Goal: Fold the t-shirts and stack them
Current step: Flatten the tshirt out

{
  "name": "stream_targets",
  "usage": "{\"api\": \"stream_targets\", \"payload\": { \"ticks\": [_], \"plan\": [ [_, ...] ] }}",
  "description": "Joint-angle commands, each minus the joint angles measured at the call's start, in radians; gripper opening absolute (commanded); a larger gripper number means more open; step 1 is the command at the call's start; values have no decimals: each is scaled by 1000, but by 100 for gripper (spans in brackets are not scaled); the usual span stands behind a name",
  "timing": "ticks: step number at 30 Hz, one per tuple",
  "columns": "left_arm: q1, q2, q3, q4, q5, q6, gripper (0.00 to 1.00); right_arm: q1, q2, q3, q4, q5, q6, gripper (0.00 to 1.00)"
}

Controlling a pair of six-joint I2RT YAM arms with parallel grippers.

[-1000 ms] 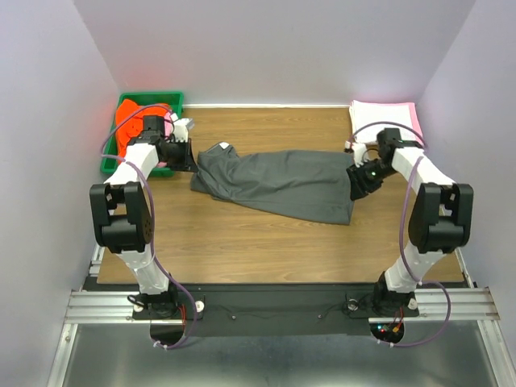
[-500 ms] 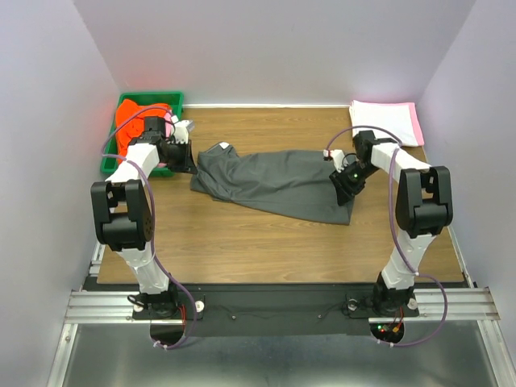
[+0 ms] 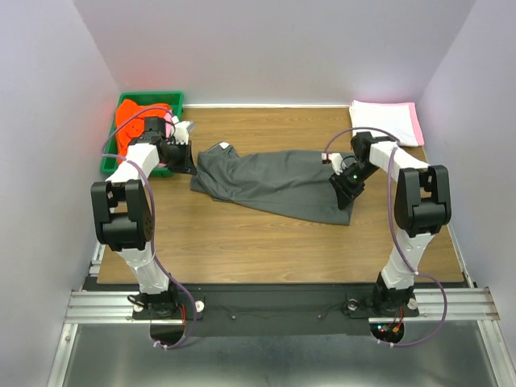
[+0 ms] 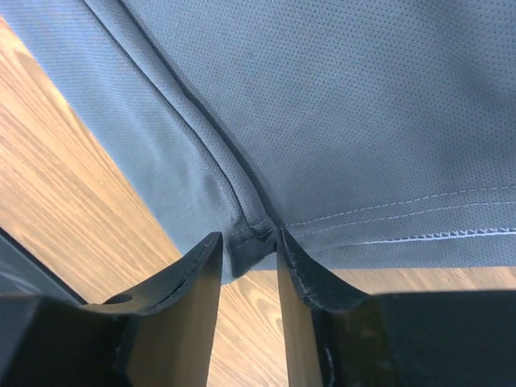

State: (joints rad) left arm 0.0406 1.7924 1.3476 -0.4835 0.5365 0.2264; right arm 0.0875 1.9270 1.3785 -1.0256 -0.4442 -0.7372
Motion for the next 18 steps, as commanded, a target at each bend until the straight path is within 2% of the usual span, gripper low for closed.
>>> {"api": "stream_targets", "payload": {
  "ticks": [1,12,13,14,15,18],
  "plan": [
    [-2,-5,24,-15,0,16,0,8,12,48,-51,-25,-19,38],
    [-2,-16,36,-29,14,16,0,8,35,51,-67,18,-41,37],
    [-4,-16,36,-29,17,14,0,9,36,54,-67,22,-41,31],
    [-2,-19,39,-32,25,10,0,9,40,57,-67,28,-41,12],
    [-2,-22,42,-35,29,8,0,9,38,62,-68,33,-41,2],
    [-2,-48,76,-52,52,4,0,9,14,89,-70,51,-27,1]
  ]
}}
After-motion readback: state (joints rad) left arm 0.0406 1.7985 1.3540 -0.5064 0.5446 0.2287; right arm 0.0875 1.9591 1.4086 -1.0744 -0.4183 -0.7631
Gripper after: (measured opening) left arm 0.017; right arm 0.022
